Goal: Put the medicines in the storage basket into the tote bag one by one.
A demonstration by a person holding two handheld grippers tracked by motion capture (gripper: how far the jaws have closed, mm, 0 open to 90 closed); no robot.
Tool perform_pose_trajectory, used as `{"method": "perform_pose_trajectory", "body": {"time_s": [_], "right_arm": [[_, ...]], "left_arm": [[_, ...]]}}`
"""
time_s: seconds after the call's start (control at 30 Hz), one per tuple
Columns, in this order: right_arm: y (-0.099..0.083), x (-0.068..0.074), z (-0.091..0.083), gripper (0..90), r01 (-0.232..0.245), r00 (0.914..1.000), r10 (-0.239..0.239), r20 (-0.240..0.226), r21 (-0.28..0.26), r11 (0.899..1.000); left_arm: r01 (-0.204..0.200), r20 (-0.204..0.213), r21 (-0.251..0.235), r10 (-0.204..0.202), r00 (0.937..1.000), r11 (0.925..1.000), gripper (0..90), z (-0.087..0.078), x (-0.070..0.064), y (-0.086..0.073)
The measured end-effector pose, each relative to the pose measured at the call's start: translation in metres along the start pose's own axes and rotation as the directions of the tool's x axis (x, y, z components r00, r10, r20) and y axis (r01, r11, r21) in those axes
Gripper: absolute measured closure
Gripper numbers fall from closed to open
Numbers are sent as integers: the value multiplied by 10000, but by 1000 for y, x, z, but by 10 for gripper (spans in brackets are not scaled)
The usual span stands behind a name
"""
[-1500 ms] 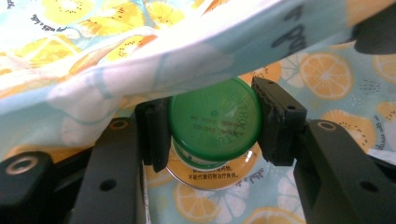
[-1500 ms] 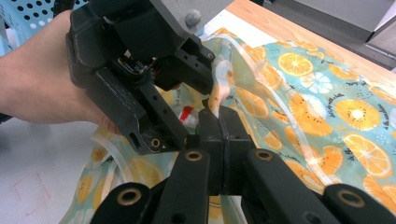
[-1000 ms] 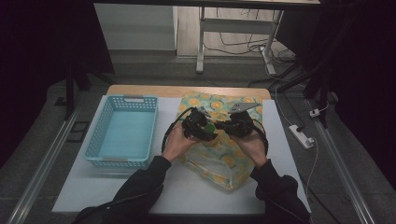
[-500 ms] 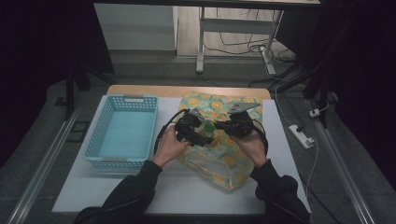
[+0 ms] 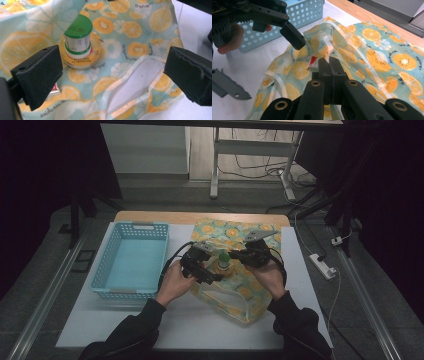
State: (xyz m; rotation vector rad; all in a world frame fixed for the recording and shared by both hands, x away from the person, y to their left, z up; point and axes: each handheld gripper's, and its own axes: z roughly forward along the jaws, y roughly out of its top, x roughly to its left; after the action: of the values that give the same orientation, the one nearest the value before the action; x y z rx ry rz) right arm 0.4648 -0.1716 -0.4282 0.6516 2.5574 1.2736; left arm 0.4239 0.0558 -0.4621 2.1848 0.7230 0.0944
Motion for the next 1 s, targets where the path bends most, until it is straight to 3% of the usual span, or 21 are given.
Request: {"method": "perform_pose_trajectory", "body": {"time_s": [0.2, 0.4, 0.7, 1.0], "right_arm": [[0, 0, 0, 900, -15, 10000, 15, -10, -26, 10000], [0, 0, -1, 900, 0, 10000, 0, -23, -35, 10000], [1, 1, -1, 900, -2, 10000, 1, -30, -21, 10000], [1, 1, -2, 900, 34, 10000, -35, -18, -49, 10000]], "left_arm": [[-200, -106, 237, 202, 9997, 9995, 0, 3, -4, -9], [-121, 108, 398, 117, 9999, 9991, 0, 6, -6, -16], [-155, -54, 825, 160, 9999, 9965, 0, 15, -10, -24], [-332, -479, 1623, 415, 9980, 9862, 1, 33, -7, -32]]}}
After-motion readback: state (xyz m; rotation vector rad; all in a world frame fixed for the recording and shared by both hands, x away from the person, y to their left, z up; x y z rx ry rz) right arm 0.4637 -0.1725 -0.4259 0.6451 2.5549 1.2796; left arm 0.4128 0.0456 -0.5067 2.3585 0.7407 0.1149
